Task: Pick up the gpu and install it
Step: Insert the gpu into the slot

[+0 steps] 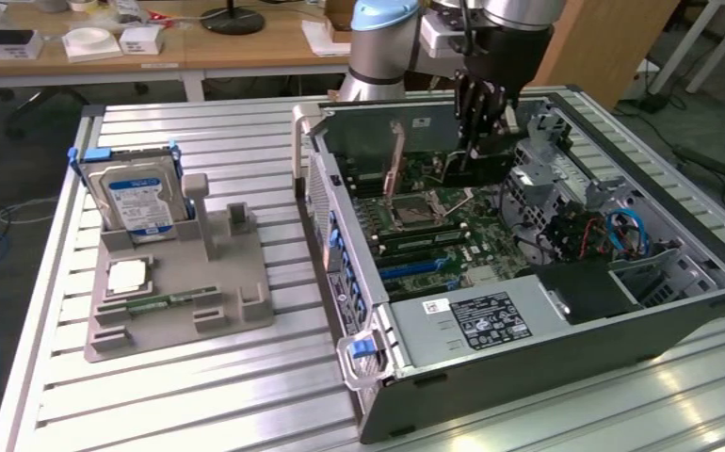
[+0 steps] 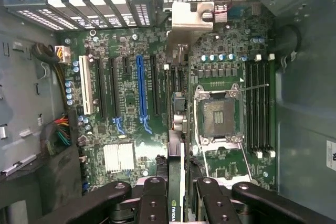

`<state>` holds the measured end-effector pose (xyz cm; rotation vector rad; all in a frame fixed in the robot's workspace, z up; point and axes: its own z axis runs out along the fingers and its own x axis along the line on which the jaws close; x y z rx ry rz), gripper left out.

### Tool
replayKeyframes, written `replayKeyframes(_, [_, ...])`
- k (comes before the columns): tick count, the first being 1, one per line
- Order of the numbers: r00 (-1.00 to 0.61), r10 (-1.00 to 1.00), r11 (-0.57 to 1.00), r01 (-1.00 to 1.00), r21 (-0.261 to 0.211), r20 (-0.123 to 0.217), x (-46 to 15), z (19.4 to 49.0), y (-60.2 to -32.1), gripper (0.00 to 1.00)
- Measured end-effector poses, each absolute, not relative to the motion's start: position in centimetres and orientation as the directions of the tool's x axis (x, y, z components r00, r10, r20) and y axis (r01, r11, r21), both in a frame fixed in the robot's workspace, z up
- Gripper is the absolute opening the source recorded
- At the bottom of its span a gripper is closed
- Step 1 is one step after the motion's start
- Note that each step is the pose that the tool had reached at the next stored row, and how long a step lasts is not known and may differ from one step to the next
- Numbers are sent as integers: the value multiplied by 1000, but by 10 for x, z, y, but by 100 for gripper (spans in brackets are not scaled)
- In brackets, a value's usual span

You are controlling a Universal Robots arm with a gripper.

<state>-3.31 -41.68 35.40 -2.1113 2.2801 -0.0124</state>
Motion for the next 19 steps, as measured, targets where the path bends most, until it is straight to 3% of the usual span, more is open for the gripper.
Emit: replayKeyframes(19, [13,-1000,-12,-1000,-20,-17,-35,324,-424,26])
